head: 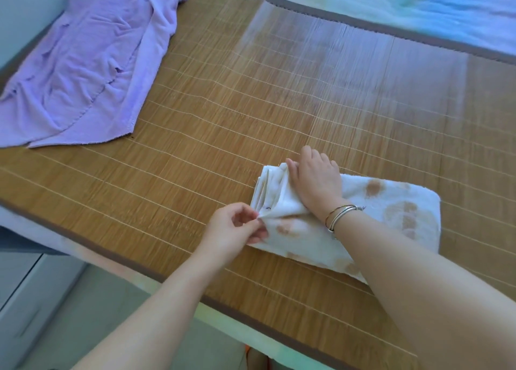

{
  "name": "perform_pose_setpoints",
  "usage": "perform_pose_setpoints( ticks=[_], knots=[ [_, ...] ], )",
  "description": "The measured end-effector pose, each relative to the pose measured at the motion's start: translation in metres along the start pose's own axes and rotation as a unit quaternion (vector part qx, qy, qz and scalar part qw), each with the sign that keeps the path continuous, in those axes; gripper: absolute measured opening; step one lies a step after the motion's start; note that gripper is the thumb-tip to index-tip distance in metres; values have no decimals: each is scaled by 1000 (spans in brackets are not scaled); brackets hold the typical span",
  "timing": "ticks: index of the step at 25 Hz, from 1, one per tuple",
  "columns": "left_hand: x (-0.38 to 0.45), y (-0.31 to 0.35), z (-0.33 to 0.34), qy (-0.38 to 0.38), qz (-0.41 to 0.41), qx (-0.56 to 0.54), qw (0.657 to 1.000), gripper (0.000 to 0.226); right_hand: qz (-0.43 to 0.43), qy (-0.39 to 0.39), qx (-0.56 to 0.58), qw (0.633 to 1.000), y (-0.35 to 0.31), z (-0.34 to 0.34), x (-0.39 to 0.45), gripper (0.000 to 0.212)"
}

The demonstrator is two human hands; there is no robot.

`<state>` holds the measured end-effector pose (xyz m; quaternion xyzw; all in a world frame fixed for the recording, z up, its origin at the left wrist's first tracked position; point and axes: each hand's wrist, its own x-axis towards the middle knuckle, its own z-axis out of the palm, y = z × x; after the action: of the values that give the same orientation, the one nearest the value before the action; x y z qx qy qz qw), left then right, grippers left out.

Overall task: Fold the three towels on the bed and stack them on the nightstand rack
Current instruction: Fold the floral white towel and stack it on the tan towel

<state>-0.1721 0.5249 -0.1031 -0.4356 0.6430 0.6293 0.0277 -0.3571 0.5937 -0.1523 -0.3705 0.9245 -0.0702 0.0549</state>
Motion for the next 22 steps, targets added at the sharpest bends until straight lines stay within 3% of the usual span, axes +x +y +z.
perform_pose_setpoints(
  ticks=[4, 6, 9, 11, 13, 17, 20, 22],
  knots=[
    [5, -11, -18, -137, 20, -161, 977, 15, 35, 18, 38, 999, 4, -2, 17, 37],
    [6, -16, -20, -147, -6, -136, 980, 13, 27, 20, 16, 999, 1, -1, 21, 39],
    [12, -21, -15, -32, -24, 64, 997, 15, -8, 19, -3, 1000, -2, -2, 11, 49],
    [15, -17, -10, 70, -23, 88, 993, 17, -39, 36, 14, 999, 4, -9, -11, 56],
    [20, -4, 0, 100, -3, 73, 992, 25, -37, 46, 28, 998, 22, -21, -39, 49],
    [34, 25, 35, 18, -75, 154, 985, 55, 110, 47, 50, 992, 89, -43, -101, 44],
    [46, 26, 52, 42, -27, 157, 986, 33, 265, 17, 170, 949, 128, -50, -130, 64],
    [50, 15, 49, 80, 19, 113, 990, 20, 320, -35, 289, 902, 136, -43, -140, 82]
  ],
)
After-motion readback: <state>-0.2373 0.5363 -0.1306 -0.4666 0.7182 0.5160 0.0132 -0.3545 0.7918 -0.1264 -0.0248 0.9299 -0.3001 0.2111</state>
